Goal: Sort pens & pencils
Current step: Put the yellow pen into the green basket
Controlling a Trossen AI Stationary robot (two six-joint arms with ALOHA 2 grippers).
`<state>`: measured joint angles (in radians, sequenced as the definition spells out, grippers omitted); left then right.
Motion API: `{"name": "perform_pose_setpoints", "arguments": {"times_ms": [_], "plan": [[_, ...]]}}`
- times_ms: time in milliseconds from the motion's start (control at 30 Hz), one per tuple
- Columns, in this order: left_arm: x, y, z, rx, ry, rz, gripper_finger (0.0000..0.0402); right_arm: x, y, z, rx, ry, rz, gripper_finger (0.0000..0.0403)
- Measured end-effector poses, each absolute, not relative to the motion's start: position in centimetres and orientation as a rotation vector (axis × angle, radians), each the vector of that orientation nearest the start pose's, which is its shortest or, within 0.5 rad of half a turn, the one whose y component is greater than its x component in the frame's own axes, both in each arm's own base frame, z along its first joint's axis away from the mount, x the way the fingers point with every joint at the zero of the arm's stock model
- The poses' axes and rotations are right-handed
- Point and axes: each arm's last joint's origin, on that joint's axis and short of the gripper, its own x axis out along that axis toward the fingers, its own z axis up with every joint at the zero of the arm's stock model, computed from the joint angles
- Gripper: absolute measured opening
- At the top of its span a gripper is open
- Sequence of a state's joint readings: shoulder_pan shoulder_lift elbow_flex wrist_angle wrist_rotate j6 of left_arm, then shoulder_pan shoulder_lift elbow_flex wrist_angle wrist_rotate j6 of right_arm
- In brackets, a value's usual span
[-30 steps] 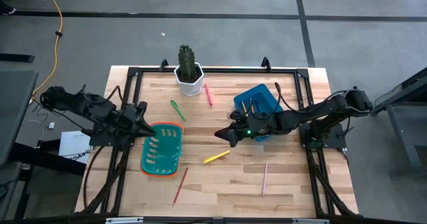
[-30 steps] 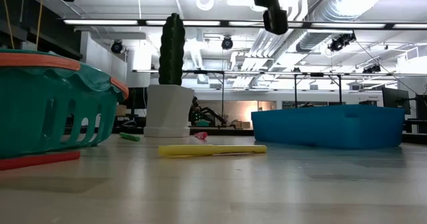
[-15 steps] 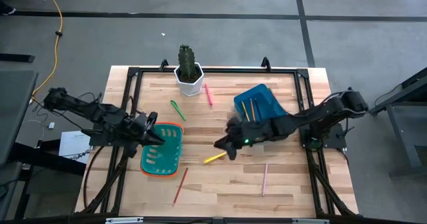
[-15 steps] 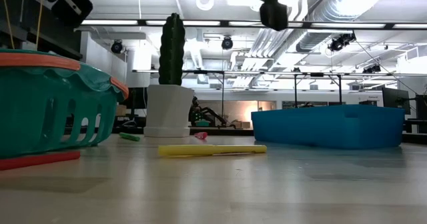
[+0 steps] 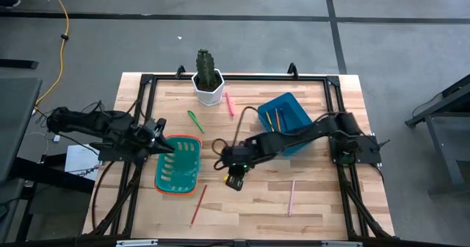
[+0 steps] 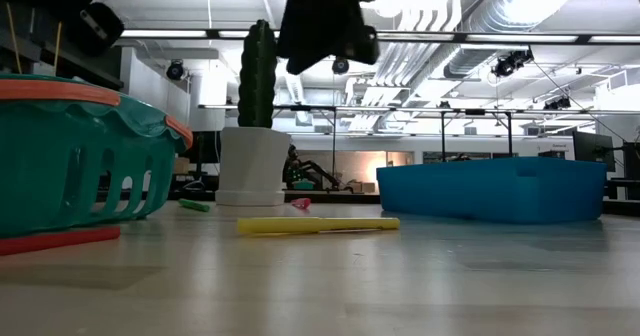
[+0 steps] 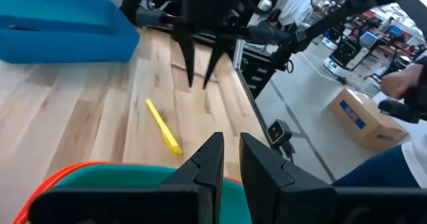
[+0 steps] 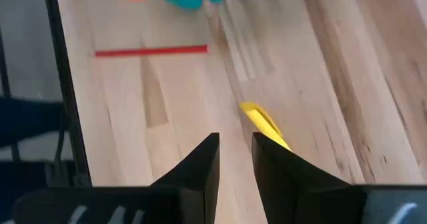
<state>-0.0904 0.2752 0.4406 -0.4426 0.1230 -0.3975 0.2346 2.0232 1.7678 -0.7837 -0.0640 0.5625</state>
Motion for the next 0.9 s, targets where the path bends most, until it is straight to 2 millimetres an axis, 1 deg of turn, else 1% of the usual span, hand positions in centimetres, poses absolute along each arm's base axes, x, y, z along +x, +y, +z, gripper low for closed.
{"name": "perform_pose_setpoints", "arguments": {"times_ms": [67,233,333,433,567,733,900], "plan": [[8.4,-1.1,24.7,-0.397,0.322,-0.152,0.0037,43.2,10.3,25.2,0.396,1.128,-0.005,0.0081],[7.5,-1.0,24.5,-0.398,0.333,-0.15,0.0037,44.5,10.0,24.0,0.291,1.236,0.005,0.0081],[7.4,-1.0,24.4,-0.398,0.333,-0.149,0.0037,44.7,9.7,23.5,0.244,1.279,0.016,0.0081],[7.4,-1.0,24.4,-0.398,0.337,-0.148,0.0037,44.7,9.4,22.2,0.212,1.335,0.026,0.0081],[7.4,-1.0,24.4,-0.398,0.341,-0.147,0.0037,44.9,9.3,21.3,0.205,1.378,0.077,0.0081],[7.3,-1.0,24.0,-0.398,0.377,-0.139,0.0037,45.0,9.3,20.4,0.188,1.408,0.075,0.0081],[7.2,-1.0,23.8,-0.399,0.398,-0.134,0.0037,45.1,9.4,19.0,0.175,1.451,0.092,0.0081]]}}
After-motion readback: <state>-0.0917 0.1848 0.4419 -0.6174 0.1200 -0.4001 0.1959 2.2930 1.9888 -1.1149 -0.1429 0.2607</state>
